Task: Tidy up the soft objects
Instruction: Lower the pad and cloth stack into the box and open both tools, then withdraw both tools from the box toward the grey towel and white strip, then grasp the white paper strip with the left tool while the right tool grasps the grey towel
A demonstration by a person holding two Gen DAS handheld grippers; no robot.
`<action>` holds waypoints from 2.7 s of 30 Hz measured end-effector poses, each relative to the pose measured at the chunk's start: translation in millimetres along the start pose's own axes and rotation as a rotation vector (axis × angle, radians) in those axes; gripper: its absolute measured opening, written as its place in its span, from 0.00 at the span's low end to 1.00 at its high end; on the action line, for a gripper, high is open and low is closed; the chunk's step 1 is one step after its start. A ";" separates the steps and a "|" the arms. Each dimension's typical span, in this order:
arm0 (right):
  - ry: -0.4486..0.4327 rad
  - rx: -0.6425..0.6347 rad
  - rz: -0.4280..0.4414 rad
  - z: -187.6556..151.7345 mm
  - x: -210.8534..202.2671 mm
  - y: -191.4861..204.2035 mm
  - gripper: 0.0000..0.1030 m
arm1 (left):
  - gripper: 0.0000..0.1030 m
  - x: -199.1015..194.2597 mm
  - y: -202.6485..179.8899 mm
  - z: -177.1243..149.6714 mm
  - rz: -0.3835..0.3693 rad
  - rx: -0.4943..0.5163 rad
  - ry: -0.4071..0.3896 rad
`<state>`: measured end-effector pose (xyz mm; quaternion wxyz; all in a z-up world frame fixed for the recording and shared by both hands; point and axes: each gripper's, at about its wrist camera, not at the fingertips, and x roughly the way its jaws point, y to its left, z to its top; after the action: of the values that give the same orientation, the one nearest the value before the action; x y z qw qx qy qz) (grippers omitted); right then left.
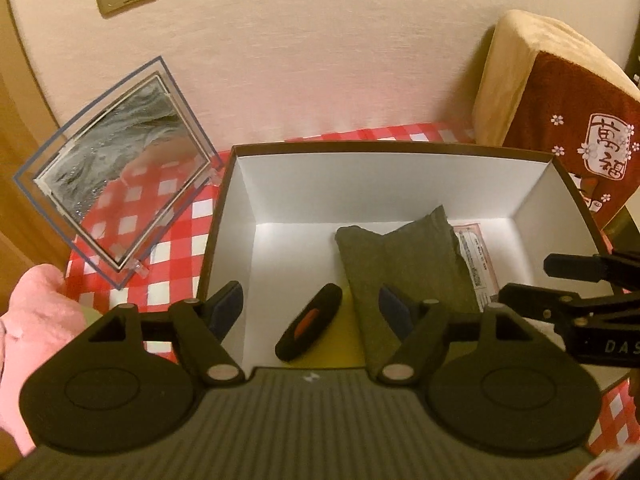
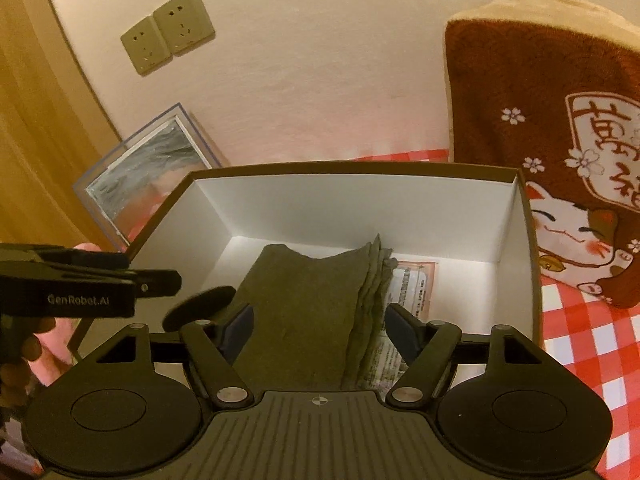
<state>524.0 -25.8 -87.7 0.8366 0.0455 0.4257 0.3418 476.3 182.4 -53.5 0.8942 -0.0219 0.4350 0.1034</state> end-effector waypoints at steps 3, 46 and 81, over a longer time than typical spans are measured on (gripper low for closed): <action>0.000 -0.017 -0.001 -3.8 -8.5 2.7 0.72 | 0.71 -7.3 0.0 -5.2 0.006 -0.001 0.005; 0.014 -0.038 0.001 -122.0 -156.2 20.9 0.73 | 0.71 -140.5 -19.8 -153.9 -0.012 -0.120 0.056; 0.167 -0.023 -0.004 -200.5 -157.5 29.4 0.73 | 0.66 -136.1 -50.2 -236.0 -0.039 -0.097 0.167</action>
<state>295.7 -142.6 -96.6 0.7993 0.0066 0.4902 0.3476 222.3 80.3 -96.0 0.8546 -0.0819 0.5020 0.1049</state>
